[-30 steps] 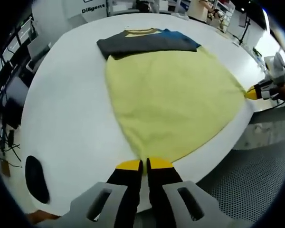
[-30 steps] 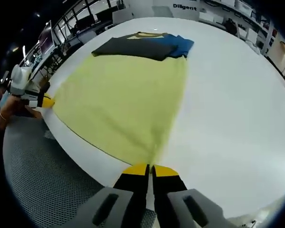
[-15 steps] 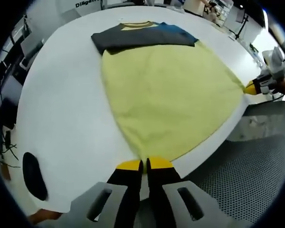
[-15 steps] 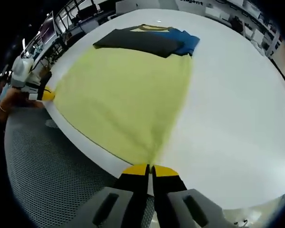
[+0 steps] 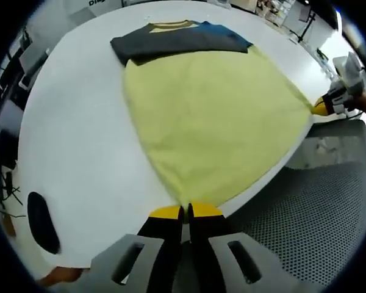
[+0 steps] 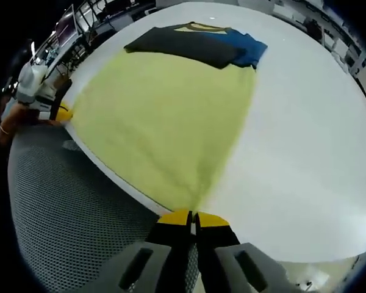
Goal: Fold the garment on the visible template until the final outline fits inside the template.
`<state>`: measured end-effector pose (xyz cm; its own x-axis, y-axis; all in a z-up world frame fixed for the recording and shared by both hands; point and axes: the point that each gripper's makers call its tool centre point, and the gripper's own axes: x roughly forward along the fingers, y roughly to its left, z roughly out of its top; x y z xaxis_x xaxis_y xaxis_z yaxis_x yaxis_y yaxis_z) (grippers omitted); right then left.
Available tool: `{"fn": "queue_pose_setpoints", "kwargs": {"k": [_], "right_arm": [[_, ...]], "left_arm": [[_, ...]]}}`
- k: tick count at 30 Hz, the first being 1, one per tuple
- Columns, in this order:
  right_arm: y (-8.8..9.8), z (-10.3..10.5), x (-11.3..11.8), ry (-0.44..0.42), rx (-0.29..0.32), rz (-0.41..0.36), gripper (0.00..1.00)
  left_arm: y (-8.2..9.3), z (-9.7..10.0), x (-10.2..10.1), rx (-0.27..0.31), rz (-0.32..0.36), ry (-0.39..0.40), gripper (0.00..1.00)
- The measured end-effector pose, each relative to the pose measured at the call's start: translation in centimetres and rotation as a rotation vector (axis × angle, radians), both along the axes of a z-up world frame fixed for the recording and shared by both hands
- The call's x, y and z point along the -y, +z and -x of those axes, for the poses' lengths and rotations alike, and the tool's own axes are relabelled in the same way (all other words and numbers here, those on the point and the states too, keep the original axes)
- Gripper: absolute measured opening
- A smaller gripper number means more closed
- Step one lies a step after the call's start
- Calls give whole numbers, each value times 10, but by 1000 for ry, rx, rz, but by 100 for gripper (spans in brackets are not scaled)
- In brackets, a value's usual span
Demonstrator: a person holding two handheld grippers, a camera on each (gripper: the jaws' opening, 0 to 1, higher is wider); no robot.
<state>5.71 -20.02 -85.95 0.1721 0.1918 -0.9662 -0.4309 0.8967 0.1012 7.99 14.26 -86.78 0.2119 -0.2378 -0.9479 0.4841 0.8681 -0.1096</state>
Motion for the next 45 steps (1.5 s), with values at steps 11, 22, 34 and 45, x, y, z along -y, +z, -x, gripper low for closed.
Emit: {"fn": "queue_pose_setpoints", "kwargs": {"k": [11,22,34,45], "right_arm": [[1,10,2,-10,-43,-1,0],[4,19,0,-13,-78,1,0],[13,18,0,-9,-67,-14,0],[31,0,0,-11,17,-41,0]], "left_arm": [[-1,13,1,-53,14,-2,2],[-1,24,-1,-94,0,-13,2],[2,28,0,-117,-20,-17,2],[19,19,0,-89,13,45,2]]}}
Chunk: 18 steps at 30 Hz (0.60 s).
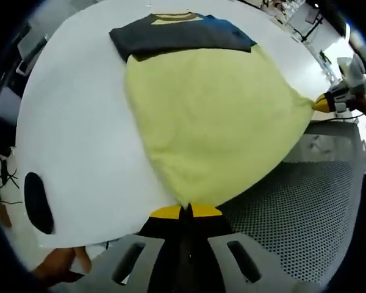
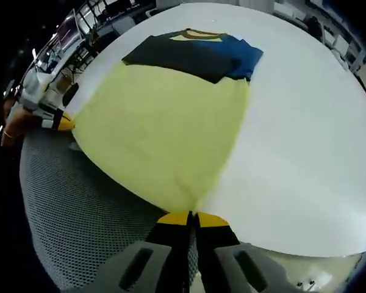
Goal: Fold the garment on the visible template until the final outline fits inside the template.
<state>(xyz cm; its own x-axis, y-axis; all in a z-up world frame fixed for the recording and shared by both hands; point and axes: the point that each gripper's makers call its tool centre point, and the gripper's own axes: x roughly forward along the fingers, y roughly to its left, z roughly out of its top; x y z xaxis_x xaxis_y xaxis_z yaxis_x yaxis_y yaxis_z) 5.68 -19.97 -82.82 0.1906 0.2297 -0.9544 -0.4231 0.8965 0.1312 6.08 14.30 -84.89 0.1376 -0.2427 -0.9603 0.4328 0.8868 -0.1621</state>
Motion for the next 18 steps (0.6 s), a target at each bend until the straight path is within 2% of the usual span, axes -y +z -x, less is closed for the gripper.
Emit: {"fn": "queue_pose_setpoints", "kwargs": {"k": [4,11,18], "right_arm": [[9,-8,0,-13,41,-14,0],[23,-23,2,-36,100,-34,0],[39,-45,1,-44,184,-49,0]], "left_arm": [[9,-12,0,56,14,41,2],[21,-26,1,100,34,68,2],[42,-52,2,184,65,107,1]]}}
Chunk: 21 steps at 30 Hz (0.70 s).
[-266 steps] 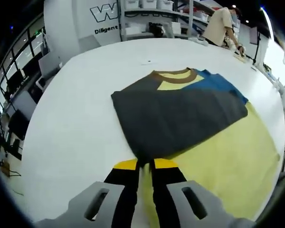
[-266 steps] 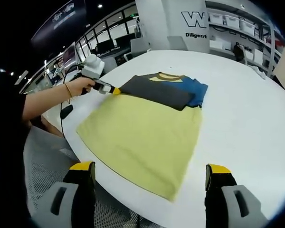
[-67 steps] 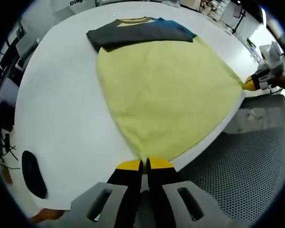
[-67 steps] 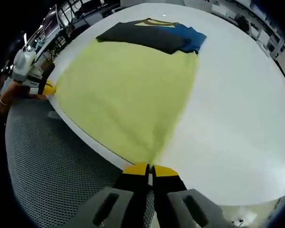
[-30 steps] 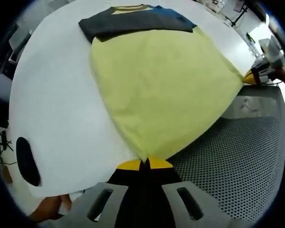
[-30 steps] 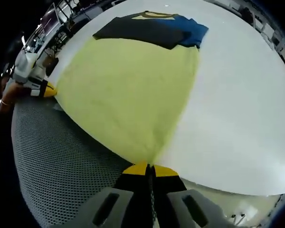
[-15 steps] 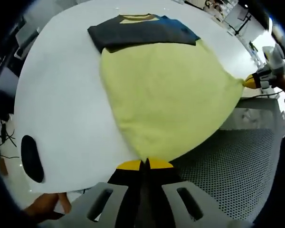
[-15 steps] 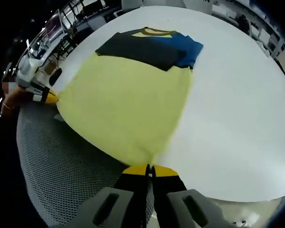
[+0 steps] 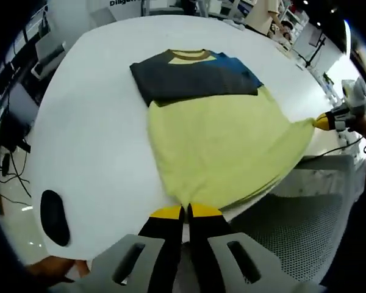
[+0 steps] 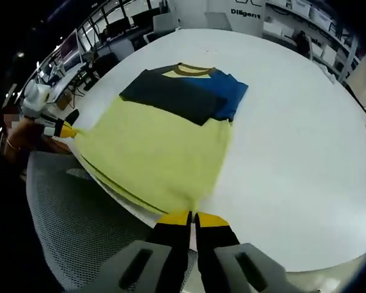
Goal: Fold the garment on the visible template until the final outline fits inside the template.
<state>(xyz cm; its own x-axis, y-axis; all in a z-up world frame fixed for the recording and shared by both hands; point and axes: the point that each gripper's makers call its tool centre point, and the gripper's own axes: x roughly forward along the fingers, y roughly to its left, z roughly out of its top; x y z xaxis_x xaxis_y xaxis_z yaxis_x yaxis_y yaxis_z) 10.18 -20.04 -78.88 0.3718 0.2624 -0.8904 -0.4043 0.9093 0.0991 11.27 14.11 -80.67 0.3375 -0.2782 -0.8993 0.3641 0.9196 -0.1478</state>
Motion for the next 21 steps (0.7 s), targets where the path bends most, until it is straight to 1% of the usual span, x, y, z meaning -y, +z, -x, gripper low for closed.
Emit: {"fn": "queue_pose_setpoints", "kwargs": {"k": [1,3,7,13,15,16,21], "right_arm": [[1,-2,0,-3,6,-2,0],[5,-9,0,0,34,1,0],[9,-22,1,-29,57,-18,0],[21,-47,2,-63,113,-26,0],[23,-52,2,-66,121,-25,0],[26,-58,2,-71,132,-23,0],[32,-85,8,-81,167,-26,0]], "left_arm": [[4,-5,0,18,5,8,1],[8,-12,0,32,12,13,2],[13,-25,1,57,32,27,2],[26,-55,5,119,35,28,2],[30,-62,5,137,29,29,1],[34,-72,6,162,27,29,1],[46,-100,8,215,25,39,1]]}}
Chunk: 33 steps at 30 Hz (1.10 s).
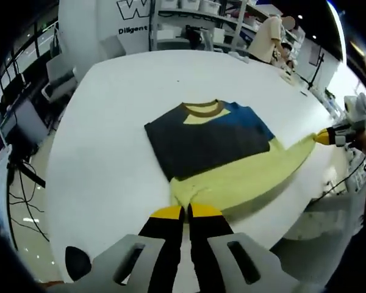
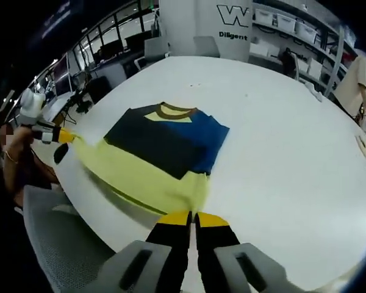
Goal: Fold the garment on the visible template until the final outline fits inside the template.
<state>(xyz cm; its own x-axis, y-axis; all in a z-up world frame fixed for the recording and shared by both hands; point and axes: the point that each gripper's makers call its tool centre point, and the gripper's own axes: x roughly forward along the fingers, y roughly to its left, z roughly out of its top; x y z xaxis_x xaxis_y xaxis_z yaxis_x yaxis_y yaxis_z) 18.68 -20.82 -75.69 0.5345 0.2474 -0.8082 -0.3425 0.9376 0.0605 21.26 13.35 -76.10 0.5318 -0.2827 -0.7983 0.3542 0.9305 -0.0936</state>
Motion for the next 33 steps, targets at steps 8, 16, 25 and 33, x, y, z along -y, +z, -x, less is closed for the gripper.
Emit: {"fn": "queue_pose_setpoints", "kwargs": {"k": [8,16,25,33], "right_arm": [[12,-35,2,-26,66,-7,0],[18,-69,6,-44,106,-15,0],[24,-103,7,-124,141,-77,0],[24,-133,5,-143,158,-77,0]], "left_arm": [[11,-36,4,61,4,45,1],[17,-61,9,79,20,71,1],[22,-102,-2,102,57,97,1],[15,-132,-7,106,49,117,1]]}}
